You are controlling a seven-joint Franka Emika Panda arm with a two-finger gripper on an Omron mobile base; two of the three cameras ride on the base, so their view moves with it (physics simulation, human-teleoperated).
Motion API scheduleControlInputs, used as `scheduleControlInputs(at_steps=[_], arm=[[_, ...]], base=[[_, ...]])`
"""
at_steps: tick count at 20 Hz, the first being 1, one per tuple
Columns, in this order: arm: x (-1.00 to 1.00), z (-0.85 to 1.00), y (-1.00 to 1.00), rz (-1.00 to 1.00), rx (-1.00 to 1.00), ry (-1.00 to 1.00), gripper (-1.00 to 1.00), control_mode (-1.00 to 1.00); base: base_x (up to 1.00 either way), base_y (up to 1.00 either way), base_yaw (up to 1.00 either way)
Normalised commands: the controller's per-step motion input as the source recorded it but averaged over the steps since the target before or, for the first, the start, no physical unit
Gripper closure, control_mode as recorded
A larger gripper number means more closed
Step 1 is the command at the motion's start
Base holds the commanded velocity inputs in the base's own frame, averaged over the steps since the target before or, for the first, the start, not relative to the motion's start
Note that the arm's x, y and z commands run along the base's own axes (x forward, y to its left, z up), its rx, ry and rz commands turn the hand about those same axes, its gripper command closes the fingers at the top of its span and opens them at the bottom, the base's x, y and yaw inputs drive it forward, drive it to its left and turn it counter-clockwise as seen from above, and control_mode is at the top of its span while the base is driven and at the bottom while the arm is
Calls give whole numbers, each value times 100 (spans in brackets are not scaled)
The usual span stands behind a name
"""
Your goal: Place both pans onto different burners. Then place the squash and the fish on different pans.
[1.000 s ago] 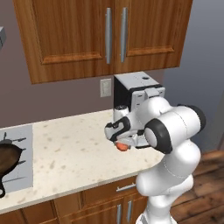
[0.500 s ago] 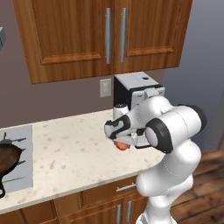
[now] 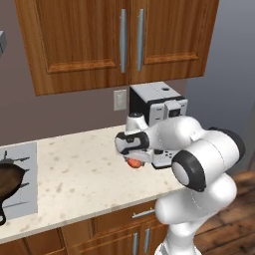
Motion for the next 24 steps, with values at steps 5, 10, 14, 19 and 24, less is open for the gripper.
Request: scheduleControlInputs(at_steps=[5, 10, 14, 19, 24], arm=[[-1, 54, 26, 11, 10, 1, 100, -100], [-14, 64, 29, 14, 2, 5, 100, -100], [-28, 61, 31, 16, 0, 9, 100, -100], [-32, 61, 32, 17, 0, 8, 100, -100], [-34, 56, 40, 21, 0, 7, 100, -100]], base=[[0, 0, 0], [0, 0, 0], [0, 0, 0], [0, 0, 0], [0, 0, 0]])
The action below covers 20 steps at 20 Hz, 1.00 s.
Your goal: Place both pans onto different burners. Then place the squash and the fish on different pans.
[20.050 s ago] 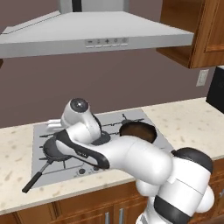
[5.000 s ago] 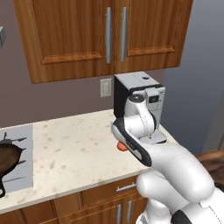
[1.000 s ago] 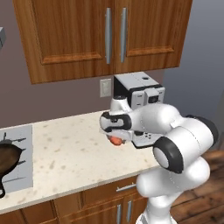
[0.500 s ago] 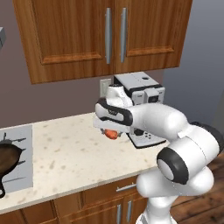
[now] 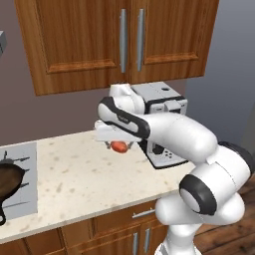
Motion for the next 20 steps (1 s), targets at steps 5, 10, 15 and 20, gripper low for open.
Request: scheduleControlInputs(at_steps=[5, 10, 15, 20], arm=[[-34, 14, 56, 20, -2, 3, 100, -100], [-78, 14, 37, 1, -5, -23, 100, -100], [-67, 46, 20, 4, -1, -20, 100, -100], [-23, 59, 12, 13, 6, -1, 100, -100]], base=[[0, 0, 0], [0, 0, 0], [0, 0, 0], [0, 0, 0]])
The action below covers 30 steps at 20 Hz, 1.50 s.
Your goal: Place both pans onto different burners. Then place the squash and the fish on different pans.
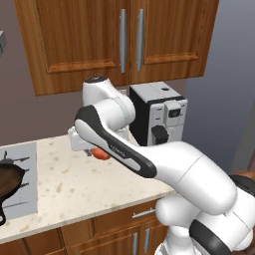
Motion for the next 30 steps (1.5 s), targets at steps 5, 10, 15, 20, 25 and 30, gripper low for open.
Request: scheduleControlInputs(at_steps=[5, 10, 15, 20, 25, 30], arm=[[0, 29, 42, 20, 14, 0, 100, -100], [-20, 2, 28, 16, 2, -4, 100, -100], [-22, -11, 9, 12, 0, -5, 100, -100], [3, 0, 53, 23, 8, 0, 100, -100], [16, 0, 65, 27, 7, -3, 100, -100], [22, 0, 59, 25, 3, -9, 100, -100]], base=[[0, 0, 0], [0, 0, 0], [0, 0, 0], [0, 0, 0], [0, 0, 0], [0, 0, 0]])
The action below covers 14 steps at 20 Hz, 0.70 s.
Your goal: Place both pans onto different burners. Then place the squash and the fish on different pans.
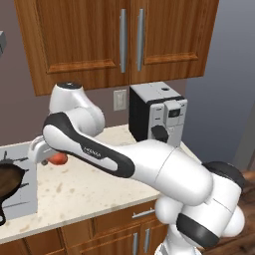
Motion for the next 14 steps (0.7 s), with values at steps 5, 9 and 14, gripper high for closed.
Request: scheduleControlInputs(at_steps=[5, 9, 14], arm=[[2, 11, 29, 13, 0, -13, 100, -100], [0, 5, 9, 9, 0, -14, 100, -100], [1, 3, 1, 8, 0, -10, 100, -100]], base=[[0, 0, 0], [0, 0, 0], [0, 0, 0]])
